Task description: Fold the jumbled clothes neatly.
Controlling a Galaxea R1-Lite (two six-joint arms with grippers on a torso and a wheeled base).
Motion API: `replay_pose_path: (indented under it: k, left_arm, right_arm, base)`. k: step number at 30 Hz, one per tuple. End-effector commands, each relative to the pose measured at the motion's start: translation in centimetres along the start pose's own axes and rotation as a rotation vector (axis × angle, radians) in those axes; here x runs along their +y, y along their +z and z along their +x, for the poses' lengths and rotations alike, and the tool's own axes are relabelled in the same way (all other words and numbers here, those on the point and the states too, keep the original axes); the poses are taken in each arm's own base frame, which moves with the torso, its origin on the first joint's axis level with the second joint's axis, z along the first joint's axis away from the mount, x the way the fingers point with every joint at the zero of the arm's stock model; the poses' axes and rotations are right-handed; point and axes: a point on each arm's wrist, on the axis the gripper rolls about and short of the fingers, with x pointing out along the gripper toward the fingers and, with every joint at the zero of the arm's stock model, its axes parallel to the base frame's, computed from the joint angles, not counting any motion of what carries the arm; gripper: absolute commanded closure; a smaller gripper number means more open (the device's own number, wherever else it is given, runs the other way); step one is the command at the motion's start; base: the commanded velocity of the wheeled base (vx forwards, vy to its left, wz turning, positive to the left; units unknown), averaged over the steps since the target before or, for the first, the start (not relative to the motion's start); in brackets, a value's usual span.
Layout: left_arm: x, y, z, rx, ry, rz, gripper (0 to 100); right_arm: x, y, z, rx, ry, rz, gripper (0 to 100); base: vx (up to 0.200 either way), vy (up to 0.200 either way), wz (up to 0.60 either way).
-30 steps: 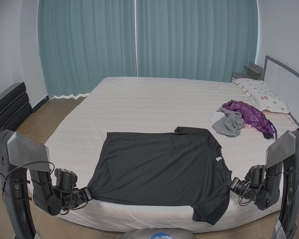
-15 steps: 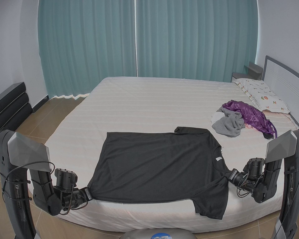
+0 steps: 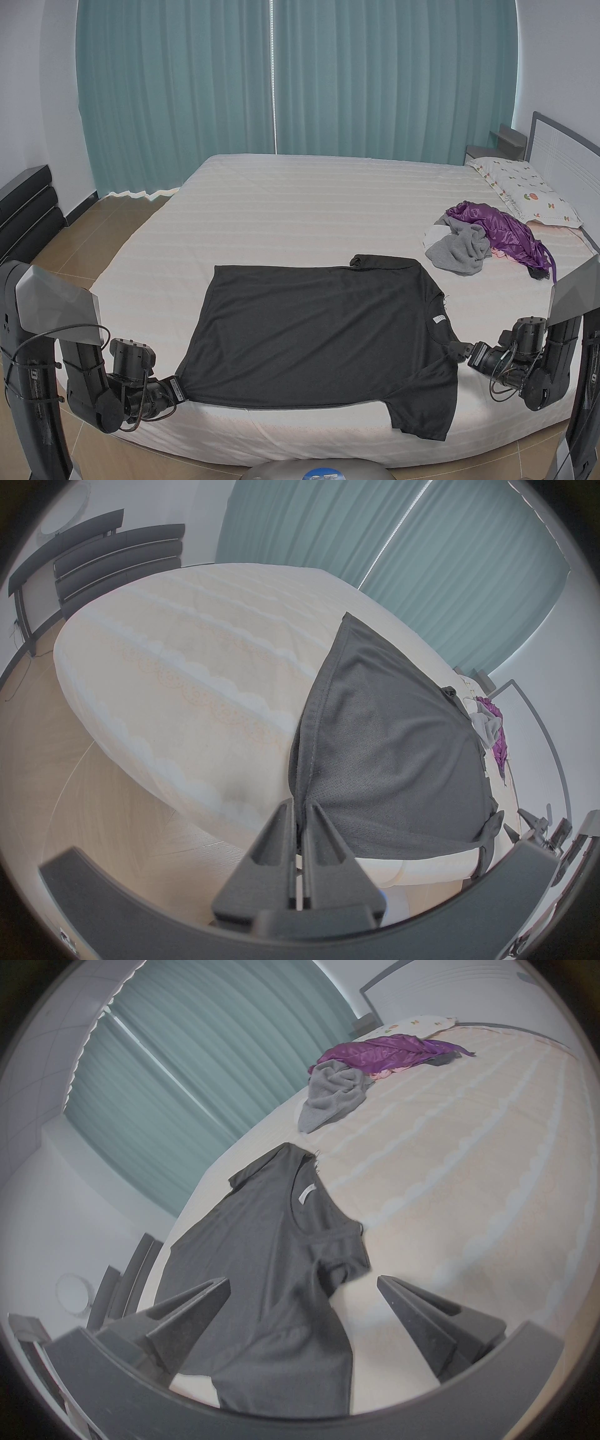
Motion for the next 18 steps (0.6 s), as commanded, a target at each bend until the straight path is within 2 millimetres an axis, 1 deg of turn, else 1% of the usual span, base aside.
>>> replay_pose_path:
  k: [1, 2, 5, 8, 12, 14, 18]
  left_arm:
    - [0.0, 0.0, 0.0, -0.003, -0.002, 0.0, 100]
    - [0.0, 0.0, 0.0, -0.003, -0.002, 0.0, 100]
    - [-0.1, 0.1, -0.1, -0.005, -0.004, -0.014, 100]
    - [-0.1, 0.1, -0.1, -0.005, -0.004, -0.014, 100]
    - [-0.1, 0.1, -0.1, -0.005, -0.004, -0.016, 100]
    - [-0.1, 0.1, -0.1, -0.005, -0.004, -0.016, 100]
    - [-0.1, 0.1, -0.1, -0.005, -0.004, -0.016, 100]
  right_arm:
    - [-0.4, -1.7, -2.9, 0.099, 0.033, -0.044, 0]
    - [-0.4, -1.7, -2.9, 0.099, 0.033, -0.044, 0]
    - [-0.8, -3.2, -4.2, 0.213, 0.05, -0.03, 0]
    - [-1.2, -4.1, -4.5, 0.271, 0.055, -0.046, 0]
    - [-1.9, -4.9, -3.9, 0.308, 0.037, -0.071, 0]
    - [-1.9, -4.9, -3.9, 0.308, 0.037, -0.071, 0]
    - [-1.5, -4.7, -2.9, 0.291, 0.059, -0.079, 0]
  base:
    - [0.0, 0.0, 0.0]
    - [0.0, 0.0, 0.0]
    - [0.0, 0.0, 0.0]
    - [0.0, 0.0, 0.0]
    - [0.0, 0.0, 0.0]
    - [0.0, 0.0, 0.0]
    - [0.0, 0.0, 0.0]
